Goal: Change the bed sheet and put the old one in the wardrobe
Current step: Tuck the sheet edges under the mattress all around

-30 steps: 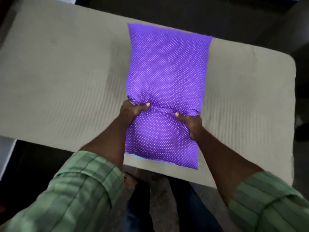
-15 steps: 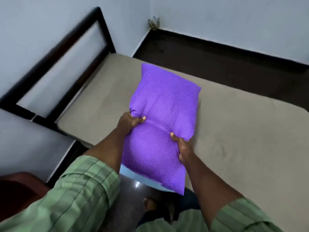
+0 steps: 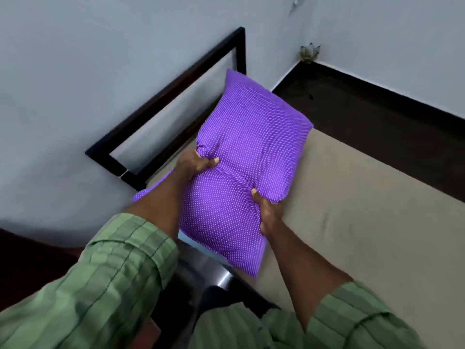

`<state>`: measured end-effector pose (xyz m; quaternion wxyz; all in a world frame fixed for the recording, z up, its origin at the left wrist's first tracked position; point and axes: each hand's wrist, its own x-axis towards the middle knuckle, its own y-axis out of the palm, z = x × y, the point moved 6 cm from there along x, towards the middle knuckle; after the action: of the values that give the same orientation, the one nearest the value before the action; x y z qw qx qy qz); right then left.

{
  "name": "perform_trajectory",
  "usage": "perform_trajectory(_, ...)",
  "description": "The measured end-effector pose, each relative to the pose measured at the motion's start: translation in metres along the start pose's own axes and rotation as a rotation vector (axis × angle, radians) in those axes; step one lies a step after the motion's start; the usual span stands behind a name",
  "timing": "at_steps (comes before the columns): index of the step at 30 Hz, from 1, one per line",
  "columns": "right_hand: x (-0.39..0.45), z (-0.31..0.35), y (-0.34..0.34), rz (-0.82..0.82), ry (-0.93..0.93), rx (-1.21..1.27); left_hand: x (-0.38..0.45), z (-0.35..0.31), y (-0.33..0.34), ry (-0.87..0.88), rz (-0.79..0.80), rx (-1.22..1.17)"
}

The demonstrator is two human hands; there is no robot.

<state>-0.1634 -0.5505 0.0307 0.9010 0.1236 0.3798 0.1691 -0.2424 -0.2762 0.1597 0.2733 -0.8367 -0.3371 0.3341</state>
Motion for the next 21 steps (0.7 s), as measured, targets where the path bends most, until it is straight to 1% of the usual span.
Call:
perform_trajectory(2, 0.001, 0.000, 0.035, -0.028, 0.001, -0.008, 0.022, 0.021, -0.021, -0.062, 0.002, 0.006)
perform_trajectory(5, 0.019, -0.007, 0.095, 0.010, -0.003, -0.008, 0.061, 0.052, -0.066, -0.097, -0.036, -0.005)
perform_trajectory(7, 0.034, -0.016, 0.136, 0.014, 0.012, -0.024, 0.095, 0.071, -0.092, -0.108, -0.021, -0.025)
perform_trajectory(8, 0.040, -0.021, 0.153, 0.020, 0.012, -0.009, 0.110, 0.078, -0.103, -0.090, -0.016, -0.018)
perform_trajectory(10, 0.051, -0.031, 0.188, 0.029, 0.014, 0.002, 0.130, 0.086, -0.130, -0.062, -0.056, 0.041)
perform_trajectory(13, 0.083, -0.057, 0.238, 0.007, 0.041, -0.090, 0.161, 0.089, -0.160, 0.003, -0.072, 0.140)
perform_trajectory(14, 0.100, -0.069, 0.251, 0.009, 0.070, -0.152, 0.177, 0.098, -0.164, 0.000, -0.062, 0.164)
perform_trajectory(16, 0.124, -0.085, 0.275, 0.021, 0.177, -0.320, 0.207, 0.118, -0.160, 0.006, 0.060, 0.222)
perform_trajectory(18, 0.138, -0.097, 0.295, 0.039, 0.250, -0.365, 0.237, 0.157, -0.149, -0.037, 0.166, 0.337)
perform_trajectory(19, 0.141, -0.101, 0.300, 0.030, 0.254, -0.365, 0.250, 0.182, -0.139, -0.087, 0.188, 0.406)
perform_trajectory(20, 0.149, -0.103, 0.303, -0.013, 0.239, -0.379, 0.253, 0.189, -0.136, -0.115, 0.185, 0.456)
perform_trajectory(21, 0.157, -0.107, 0.302, -0.069, 0.230, -0.432, 0.255, 0.192, -0.135, -0.131, 0.139, 0.484)
